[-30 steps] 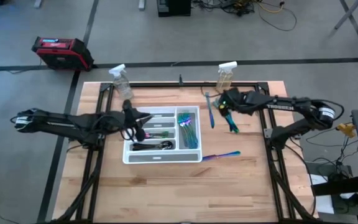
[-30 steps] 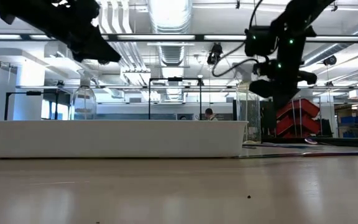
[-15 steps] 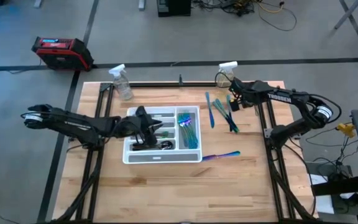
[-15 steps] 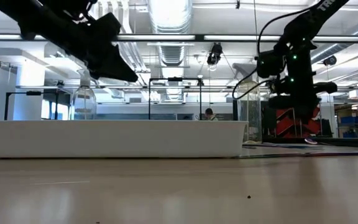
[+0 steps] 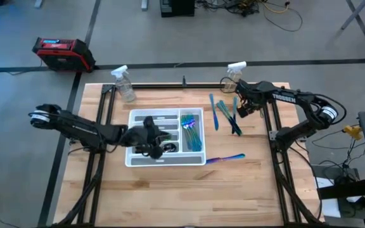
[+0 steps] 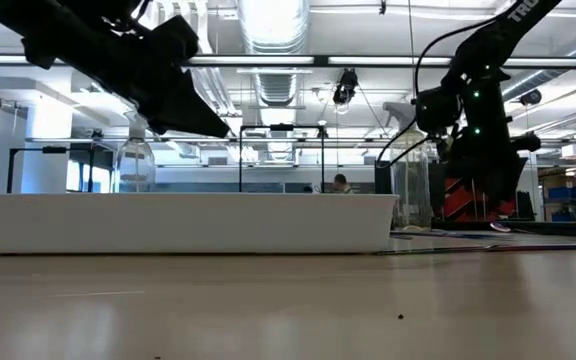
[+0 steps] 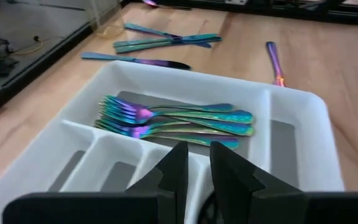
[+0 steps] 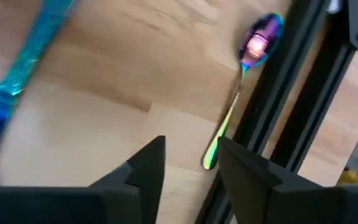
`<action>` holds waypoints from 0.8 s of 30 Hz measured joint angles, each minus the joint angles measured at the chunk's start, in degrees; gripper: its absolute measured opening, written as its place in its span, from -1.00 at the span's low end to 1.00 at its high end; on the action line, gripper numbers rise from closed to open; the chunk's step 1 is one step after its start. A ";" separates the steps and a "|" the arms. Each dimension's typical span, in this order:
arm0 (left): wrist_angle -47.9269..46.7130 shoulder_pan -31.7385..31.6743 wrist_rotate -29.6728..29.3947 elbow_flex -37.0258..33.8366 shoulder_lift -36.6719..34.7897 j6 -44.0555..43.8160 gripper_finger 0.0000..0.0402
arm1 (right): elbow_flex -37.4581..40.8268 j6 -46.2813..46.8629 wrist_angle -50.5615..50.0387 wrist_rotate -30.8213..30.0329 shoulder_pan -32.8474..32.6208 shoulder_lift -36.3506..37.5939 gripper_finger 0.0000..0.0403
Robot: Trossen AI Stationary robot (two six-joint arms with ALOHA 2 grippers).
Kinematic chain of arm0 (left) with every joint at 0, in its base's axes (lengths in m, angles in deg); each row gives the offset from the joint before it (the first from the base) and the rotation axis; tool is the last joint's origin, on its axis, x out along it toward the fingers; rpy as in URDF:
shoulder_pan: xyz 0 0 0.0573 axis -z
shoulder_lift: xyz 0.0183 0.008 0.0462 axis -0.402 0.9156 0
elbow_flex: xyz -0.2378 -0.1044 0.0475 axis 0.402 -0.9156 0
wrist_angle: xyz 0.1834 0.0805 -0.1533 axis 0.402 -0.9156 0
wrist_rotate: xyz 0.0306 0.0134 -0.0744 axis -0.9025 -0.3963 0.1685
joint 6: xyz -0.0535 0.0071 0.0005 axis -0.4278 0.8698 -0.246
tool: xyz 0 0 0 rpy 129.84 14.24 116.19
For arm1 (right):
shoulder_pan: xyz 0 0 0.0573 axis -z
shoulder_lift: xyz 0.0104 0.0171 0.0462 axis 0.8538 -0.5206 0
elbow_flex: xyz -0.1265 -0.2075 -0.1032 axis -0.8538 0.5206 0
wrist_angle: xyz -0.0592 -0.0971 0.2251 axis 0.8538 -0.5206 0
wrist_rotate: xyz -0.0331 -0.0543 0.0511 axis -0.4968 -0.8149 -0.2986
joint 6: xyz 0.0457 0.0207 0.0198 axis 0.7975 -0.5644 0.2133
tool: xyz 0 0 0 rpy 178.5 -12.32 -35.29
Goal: Sort silverware
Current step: Put the blue spoon with the other blue spoons on the silverware tray
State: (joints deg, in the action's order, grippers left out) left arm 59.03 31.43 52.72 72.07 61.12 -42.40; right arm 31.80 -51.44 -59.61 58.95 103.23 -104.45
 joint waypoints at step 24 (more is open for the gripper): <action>4.85 0.73 -0.26 0.00 1.03 -1.09 -0.74 | 2.13 2.70 -13.04 -12.98 -5.16 0.67 -0.23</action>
State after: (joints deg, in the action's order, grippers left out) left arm 63.88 32.15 52.46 72.07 62.14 -43.49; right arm 33.93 -48.74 -72.65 45.97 98.07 -103.78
